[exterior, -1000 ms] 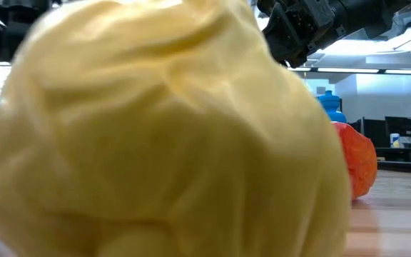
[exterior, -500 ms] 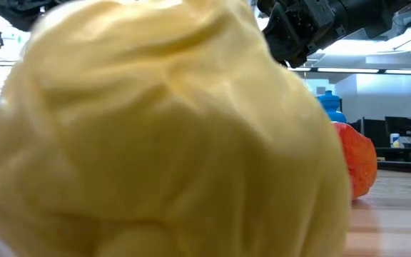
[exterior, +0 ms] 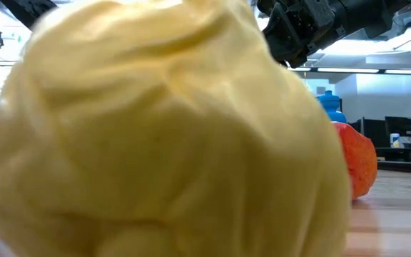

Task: Pick & Place Food Item
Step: Put the top red apple into the transparent bin, then put the yellow mango into the transparent bin

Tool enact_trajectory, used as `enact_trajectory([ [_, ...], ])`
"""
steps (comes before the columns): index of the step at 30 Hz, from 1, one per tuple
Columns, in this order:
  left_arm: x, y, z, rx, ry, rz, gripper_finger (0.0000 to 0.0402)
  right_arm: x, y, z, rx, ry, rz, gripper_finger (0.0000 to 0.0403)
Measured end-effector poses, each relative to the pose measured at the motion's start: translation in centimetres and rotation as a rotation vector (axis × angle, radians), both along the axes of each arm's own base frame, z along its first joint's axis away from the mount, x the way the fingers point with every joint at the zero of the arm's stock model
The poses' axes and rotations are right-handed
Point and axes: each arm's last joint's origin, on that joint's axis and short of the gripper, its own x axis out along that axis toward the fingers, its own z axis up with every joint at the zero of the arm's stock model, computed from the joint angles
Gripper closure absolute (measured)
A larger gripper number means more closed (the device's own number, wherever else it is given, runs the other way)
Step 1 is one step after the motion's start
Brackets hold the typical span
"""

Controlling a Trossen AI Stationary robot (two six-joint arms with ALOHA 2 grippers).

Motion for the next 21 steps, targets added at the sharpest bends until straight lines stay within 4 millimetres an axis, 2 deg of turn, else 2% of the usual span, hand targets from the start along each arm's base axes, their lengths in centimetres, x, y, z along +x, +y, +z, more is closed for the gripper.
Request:
enact_trajectory([
  [13,0.3,0.1,-0.3,-0.014,0.004,-0.046,0.0078,0.0,0.0,-0.1,-0.001,0.008,0.003,0.0117],
  [21,0.0,-0.5,1.8,0.093,-0.082,-0.102,0.0051,0.0,0.0,-0.1,0.0,0.008,0.003,0.0117],
])
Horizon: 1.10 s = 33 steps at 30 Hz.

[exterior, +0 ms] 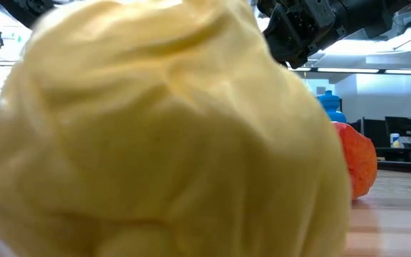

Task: Pick & Place Food Item
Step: Put the yellow mango into the transparent bin

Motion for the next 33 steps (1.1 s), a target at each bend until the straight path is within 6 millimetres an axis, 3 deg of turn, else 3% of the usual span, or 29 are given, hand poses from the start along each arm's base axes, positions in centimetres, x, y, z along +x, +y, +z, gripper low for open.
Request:
enact_trajectory([
  [4,0.1,-1.5,1.3,0.038,-0.067,-0.105,0.0058,0.0,0.0,0.0,0.0,0.0,0.0,0.0117],
  [8,1.0,-4.2,1.7,-0.034,-0.135,-0.378,0.0074,0.0,0.0,0.0,-0.004,0.0,0.002,0.0117],
  [12,2.7,-7.8,1.3,-0.187,-0.163,-0.75,0.0086,0.0,0.0,0.0,-0.008,0.0,0.003,0.0117],
  [17,4.6,-13.0,0.6,-0.26,-0.117,-1.063,0.0081,0.0,-0.1,0.0,-0.007,0.0,0.001,0.0117],
  [25,6.9,-20.2,-2.4,-0.283,0.064,-1.369,0.0059,0.0,-0.1,0.0,-0.007,-0.001,0.001,0.0117],
  [33,8.0,-24.2,-6.6,-0.276,0.274,-1.517,0.0041,0.0,-0.1,0.0,-0.007,-0.001,0.001,0.0117],
])
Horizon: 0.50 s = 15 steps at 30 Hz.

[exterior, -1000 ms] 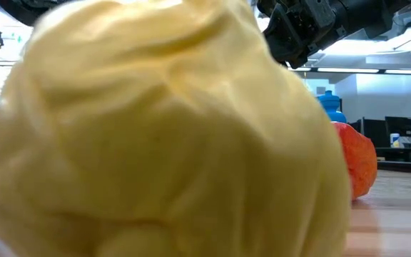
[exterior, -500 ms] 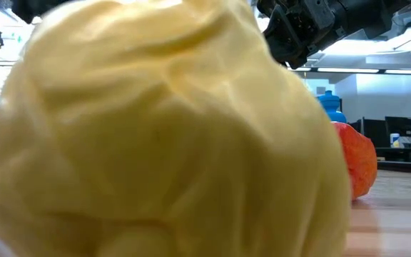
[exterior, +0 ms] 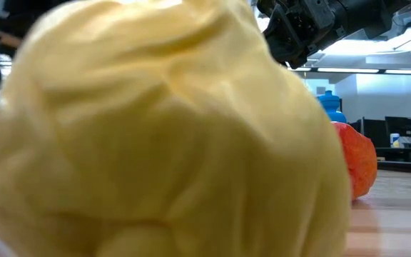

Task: Pick & Place Food Item
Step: Put the yellow mango into the transparent bin

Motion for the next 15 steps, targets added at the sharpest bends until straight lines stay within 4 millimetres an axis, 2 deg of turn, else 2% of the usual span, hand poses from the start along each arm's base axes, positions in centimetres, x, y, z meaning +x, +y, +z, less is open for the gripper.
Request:
enact_trajectory([
  [5,0.7,-0.5,-1.7,0.051,0.035,0.025,0.0024,0.0,0.0,0.0,0.0,0.0,0.0,0.0117],
  [15,2.0,-1.4,-3.3,-0.016,0.016,-0.022,0.0011,0.0,0.0,0.0,0.006,0.003,-0.003,0.0117],
])
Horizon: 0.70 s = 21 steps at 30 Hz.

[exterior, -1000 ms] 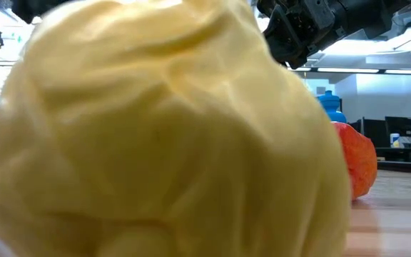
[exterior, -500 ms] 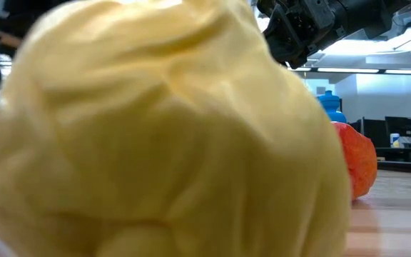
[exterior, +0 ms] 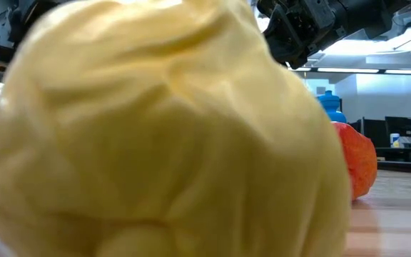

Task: Pick & Place Food Item
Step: Put the yellow mango into the transparent bin

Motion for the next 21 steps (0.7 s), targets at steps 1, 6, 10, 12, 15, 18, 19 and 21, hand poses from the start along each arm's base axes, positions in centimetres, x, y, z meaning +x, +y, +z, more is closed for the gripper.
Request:
enact_trajectory([
  [1,0.1,-0.1,-0.1,-0.003,-0.006,0.0,0.0012,0.0,0.0,0.0,0.0,0.0,0.0,0.0117],
  [6,0.8,-0.3,-0.9,-0.013,-0.027,0.001,0.0022,0.0,0.0,0.0,-0.001,0.003,0.0,0.0117],
  [10,1.0,-0.4,-1.8,-0.004,-0.005,0.006,0.0038,0.0,0.0,0.0,-0.001,0.004,0.0,0.0117],
  [12,1.0,-0.4,-2.0,0.011,-0.004,0.019,0.0052,0.0,0.0,0.0,-0.001,0.004,0.0,0.0117],
  [15,1.1,-0.4,-2.0,0.014,-0.008,0.024,0.0086,0.0,0.0,0.0,-0.001,0.004,0.0,0.0117],
  [18,1.0,-0.3,-1.7,0.016,-0.019,0.031,0.0136,0.0,0.0,0.0,-0.001,0.004,0.0,0.0117],
  [19,1.0,-0.3,-1.5,0.013,-0.018,0.034,0.0155,0.0,0.0,0.0,-0.001,0.004,0.0,0.0117],
  [21,0.7,-0.2,-1.1,0.001,-0.003,0.052,0.0195,0.0,0.0,0.0,-0.001,0.004,0.0,0.0117],
])
